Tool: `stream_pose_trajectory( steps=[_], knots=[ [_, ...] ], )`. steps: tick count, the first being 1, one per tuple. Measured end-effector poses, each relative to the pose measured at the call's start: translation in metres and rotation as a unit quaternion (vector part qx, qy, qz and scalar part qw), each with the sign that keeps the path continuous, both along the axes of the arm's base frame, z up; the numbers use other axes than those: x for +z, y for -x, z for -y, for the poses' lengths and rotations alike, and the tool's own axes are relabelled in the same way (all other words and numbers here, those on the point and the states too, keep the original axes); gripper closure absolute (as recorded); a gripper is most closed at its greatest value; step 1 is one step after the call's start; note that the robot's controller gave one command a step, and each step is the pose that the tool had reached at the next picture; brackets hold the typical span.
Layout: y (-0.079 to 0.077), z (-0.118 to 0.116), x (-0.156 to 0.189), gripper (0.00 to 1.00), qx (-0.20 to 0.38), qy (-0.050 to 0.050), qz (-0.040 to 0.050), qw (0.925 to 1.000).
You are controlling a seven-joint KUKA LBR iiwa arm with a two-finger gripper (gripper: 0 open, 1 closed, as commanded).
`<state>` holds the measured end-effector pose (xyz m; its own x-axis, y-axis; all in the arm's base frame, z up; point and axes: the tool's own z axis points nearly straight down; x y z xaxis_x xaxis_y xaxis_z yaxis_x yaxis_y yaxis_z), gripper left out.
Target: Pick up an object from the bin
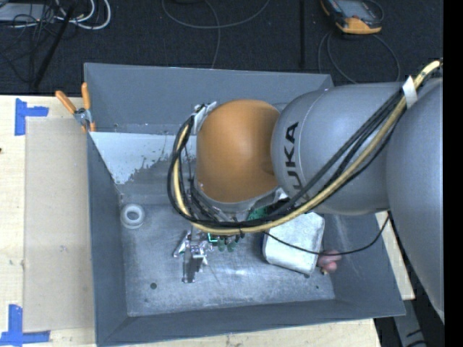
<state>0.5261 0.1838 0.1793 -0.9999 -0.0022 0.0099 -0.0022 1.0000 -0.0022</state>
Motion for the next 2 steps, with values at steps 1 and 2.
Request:
stream_pose_trajectory(
  steps=[1,2],
  knots=[
    [-0.017,0.031,-0.11,0.0,-0.061,-0.001,0.0062,0.9981],
    [-0.036,0.06,-0.107,0.0,-0.012,-0.003,0.0084,0.9999]
  ],
)
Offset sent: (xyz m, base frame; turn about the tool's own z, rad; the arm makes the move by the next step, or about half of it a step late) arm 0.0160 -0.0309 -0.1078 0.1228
